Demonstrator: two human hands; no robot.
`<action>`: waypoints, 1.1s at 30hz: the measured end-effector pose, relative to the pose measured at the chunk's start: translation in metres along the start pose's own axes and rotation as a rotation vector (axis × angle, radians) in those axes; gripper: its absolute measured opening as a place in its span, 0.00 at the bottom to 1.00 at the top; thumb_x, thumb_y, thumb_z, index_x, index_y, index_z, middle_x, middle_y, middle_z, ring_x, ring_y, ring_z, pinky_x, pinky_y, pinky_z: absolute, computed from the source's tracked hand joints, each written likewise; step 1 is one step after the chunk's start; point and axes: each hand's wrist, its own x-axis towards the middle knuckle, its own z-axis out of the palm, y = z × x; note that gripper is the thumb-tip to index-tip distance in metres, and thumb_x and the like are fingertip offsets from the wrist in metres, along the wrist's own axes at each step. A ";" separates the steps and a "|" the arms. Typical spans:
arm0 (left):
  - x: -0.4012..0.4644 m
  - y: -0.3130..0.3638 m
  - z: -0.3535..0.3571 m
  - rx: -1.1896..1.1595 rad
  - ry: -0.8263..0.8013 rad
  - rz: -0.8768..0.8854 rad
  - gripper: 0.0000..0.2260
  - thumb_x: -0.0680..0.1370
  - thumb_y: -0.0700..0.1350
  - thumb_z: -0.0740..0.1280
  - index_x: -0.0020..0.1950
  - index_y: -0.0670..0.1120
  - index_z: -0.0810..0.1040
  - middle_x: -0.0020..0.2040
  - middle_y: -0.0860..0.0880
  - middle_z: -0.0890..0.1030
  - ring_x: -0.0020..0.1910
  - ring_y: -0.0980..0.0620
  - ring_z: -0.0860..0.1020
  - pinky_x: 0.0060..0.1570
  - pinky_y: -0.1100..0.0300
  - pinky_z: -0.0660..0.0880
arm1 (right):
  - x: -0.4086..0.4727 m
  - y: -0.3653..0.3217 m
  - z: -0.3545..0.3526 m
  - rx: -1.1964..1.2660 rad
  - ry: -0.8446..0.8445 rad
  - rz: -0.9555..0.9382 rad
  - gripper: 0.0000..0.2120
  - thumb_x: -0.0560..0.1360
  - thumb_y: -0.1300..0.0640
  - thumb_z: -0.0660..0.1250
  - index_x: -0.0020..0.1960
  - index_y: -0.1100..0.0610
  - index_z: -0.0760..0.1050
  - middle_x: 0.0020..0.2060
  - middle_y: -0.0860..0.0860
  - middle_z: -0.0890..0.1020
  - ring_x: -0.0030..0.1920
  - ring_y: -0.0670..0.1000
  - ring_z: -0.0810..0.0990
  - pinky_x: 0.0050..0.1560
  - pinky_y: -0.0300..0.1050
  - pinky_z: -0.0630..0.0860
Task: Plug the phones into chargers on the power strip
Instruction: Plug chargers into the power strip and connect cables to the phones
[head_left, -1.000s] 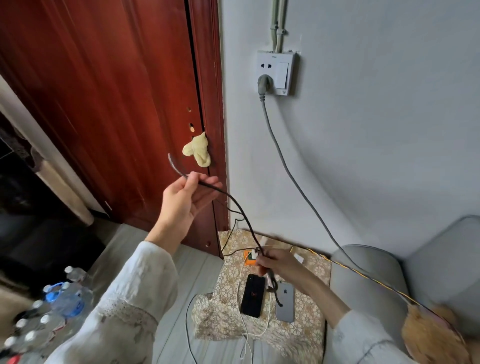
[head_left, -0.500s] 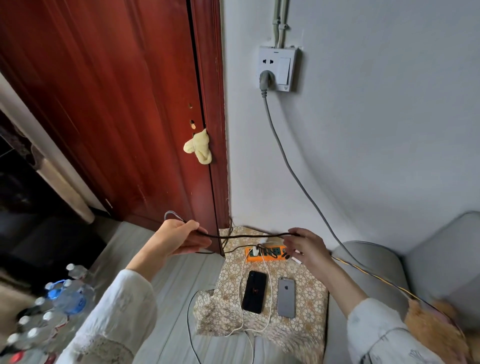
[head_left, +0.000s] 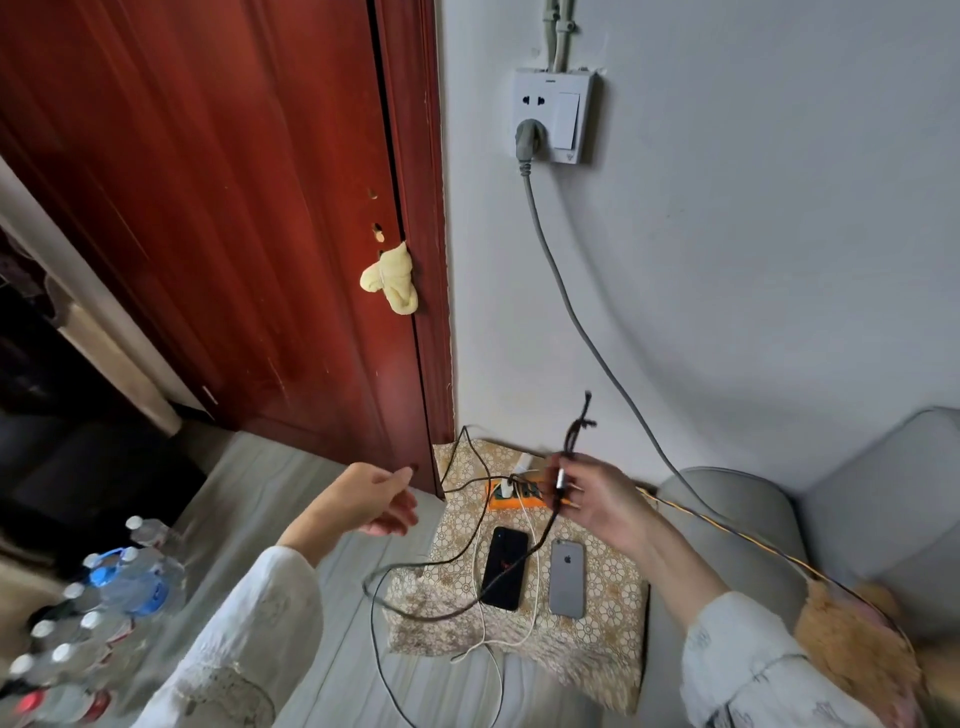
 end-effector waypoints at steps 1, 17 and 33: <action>0.002 0.002 0.007 -0.036 0.012 0.049 0.17 0.80 0.51 0.57 0.41 0.43 0.80 0.34 0.49 0.85 0.32 0.55 0.82 0.30 0.66 0.75 | -0.003 0.005 0.005 -0.131 -0.057 -0.025 0.07 0.76 0.65 0.61 0.52 0.63 0.76 0.42 0.57 0.82 0.43 0.54 0.82 0.44 0.45 0.80; 0.007 0.034 0.060 -0.755 -0.053 0.336 0.09 0.80 0.40 0.56 0.50 0.41 0.76 0.34 0.47 0.73 0.29 0.53 0.72 0.32 0.61 0.73 | -0.003 0.048 0.030 -0.844 -0.281 -0.132 0.12 0.72 0.57 0.70 0.54 0.58 0.81 0.43 0.46 0.84 0.43 0.40 0.82 0.45 0.29 0.75; 0.095 -0.158 0.098 -0.403 0.255 -0.038 0.14 0.79 0.45 0.60 0.35 0.46 0.78 0.24 0.53 0.78 0.19 0.58 0.66 0.22 0.66 0.65 | 0.121 0.170 -0.051 -0.800 0.166 0.284 0.13 0.79 0.58 0.58 0.60 0.63 0.73 0.47 0.57 0.80 0.44 0.53 0.78 0.52 0.49 0.78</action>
